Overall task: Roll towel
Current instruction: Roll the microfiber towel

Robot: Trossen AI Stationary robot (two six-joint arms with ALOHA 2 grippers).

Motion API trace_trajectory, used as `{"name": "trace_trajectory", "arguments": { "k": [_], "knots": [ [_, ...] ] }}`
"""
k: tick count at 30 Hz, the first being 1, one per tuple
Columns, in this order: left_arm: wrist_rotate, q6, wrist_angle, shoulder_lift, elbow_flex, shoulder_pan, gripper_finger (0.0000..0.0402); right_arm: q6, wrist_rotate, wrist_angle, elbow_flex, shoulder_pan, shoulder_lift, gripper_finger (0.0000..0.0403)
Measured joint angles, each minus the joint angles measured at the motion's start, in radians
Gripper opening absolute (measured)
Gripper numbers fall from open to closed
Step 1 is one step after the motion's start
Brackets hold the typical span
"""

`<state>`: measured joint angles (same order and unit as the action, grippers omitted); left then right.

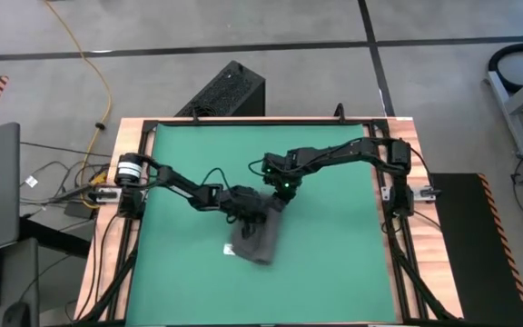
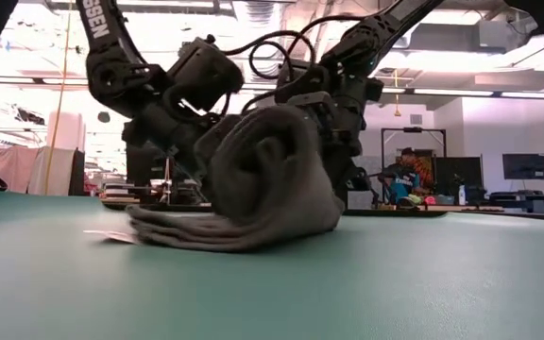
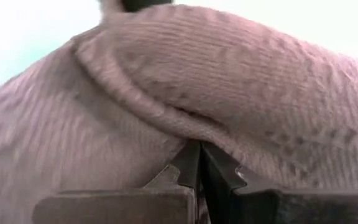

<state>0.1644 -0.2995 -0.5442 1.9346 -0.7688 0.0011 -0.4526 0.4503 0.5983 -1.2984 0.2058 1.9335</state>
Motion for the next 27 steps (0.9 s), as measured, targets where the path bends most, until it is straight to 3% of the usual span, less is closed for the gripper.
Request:
{"name": "trace_trajectory", "arguments": {
  "k": [16, 27],
  "knots": [
    [0.014, -0.044, 0.121, 0.000, -0.102, -0.004, 0.0000, 0.035, -0.027, -0.019, -0.004, -0.003, 0.046, 0.0022],
    [-0.068, -0.030, 0.421, -0.248, -0.102, -0.007, 0.0000, 0.040, -0.046, -0.065, -0.003, -0.015, 0.049, 0.0022]
  ]
}}
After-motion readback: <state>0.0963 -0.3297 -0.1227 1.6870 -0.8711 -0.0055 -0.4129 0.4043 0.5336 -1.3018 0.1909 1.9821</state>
